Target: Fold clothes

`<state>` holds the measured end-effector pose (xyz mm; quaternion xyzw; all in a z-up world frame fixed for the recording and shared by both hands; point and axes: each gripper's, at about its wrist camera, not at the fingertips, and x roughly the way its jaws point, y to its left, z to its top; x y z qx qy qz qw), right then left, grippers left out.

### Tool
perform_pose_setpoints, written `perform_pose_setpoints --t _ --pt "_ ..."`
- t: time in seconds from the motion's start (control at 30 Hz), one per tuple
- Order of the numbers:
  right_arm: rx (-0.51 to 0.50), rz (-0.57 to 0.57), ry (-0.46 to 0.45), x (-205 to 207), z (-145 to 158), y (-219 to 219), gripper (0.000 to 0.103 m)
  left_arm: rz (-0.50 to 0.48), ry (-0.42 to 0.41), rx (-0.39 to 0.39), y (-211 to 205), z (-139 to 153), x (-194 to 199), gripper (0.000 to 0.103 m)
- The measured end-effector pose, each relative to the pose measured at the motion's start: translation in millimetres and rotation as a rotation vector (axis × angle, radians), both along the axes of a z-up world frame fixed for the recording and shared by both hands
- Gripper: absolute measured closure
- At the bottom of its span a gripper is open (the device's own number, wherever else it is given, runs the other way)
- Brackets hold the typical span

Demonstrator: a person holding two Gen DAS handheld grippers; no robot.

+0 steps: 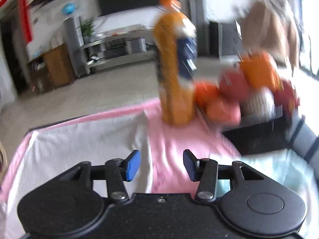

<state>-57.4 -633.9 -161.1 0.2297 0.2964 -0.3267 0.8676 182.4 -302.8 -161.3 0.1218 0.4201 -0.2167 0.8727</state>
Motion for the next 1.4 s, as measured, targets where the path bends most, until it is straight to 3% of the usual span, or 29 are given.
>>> perform_pose_setpoints --t 0.07,0.23,0.3,0.47,0.53,0.63,0.73,0.8,0.87,0.93,1.0,1.07,1.13,1.17,1.3,1.4 --pt "0.135 0.014 0.014 4 -19 -14 0.082 -0.005 0.009 0.012 -5 -8 2 0.074" --pt "0.341 0.052 0.095 9 -51 -36 0.082 -0.031 0.018 0.038 -11 -19 3 0.074" --pt "0.369 0.100 0.126 9 -58 -32 0.082 -0.028 0.036 0.052 -11 -26 7 0.074" --pt "0.279 0.159 0.202 16 -66 -15 0.082 -0.018 0.037 0.060 -11 -32 7 0.070" --pt "0.208 0.193 0.237 20 -68 -2 0.099 0.013 0.030 0.066 -8 -32 7 0.070" --pt "0.101 0.135 0.297 19 -65 12 0.100 0.042 0.008 0.079 -2 -30 2 0.070" --pt "0.062 0.112 0.319 20 -65 21 0.099 0.047 -0.010 0.086 1 -29 -2 0.070" --pt "0.045 0.112 0.322 24 -64 24 0.093 0.039 -0.008 0.083 4 -26 -2 0.071" --pt "0.053 0.092 0.303 21 -56 24 0.080 0.069 -0.002 0.054 14 -14 0 0.074" --pt "0.055 0.045 0.229 8 -39 25 0.069 0.112 -0.035 -0.019 31 8 3 0.074" --pt "0.062 0.018 0.129 -6 -24 22 0.066 0.162 -0.070 -0.112 49 28 6 0.074" --pt "0.077 0.013 0.045 -12 -21 17 0.066 0.194 -0.071 -0.176 60 36 11 0.077" --pt "0.093 0.018 -0.020 -15 -20 13 0.079 0.178 -0.032 -0.171 55 26 15 0.085" --pt "0.105 0.033 -0.028 -13 -24 11 0.092 0.164 -0.017 -0.161 51 20 16 0.086" --pt "0.188 0.104 -0.052 7 -44 4 0.092 0.026 -0.016 -0.106 16 -5 16 0.091" --pt "0.300 0.151 -0.067 23 -66 -1 0.092 0.016 0.043 -0.124 10 -25 28 0.090"
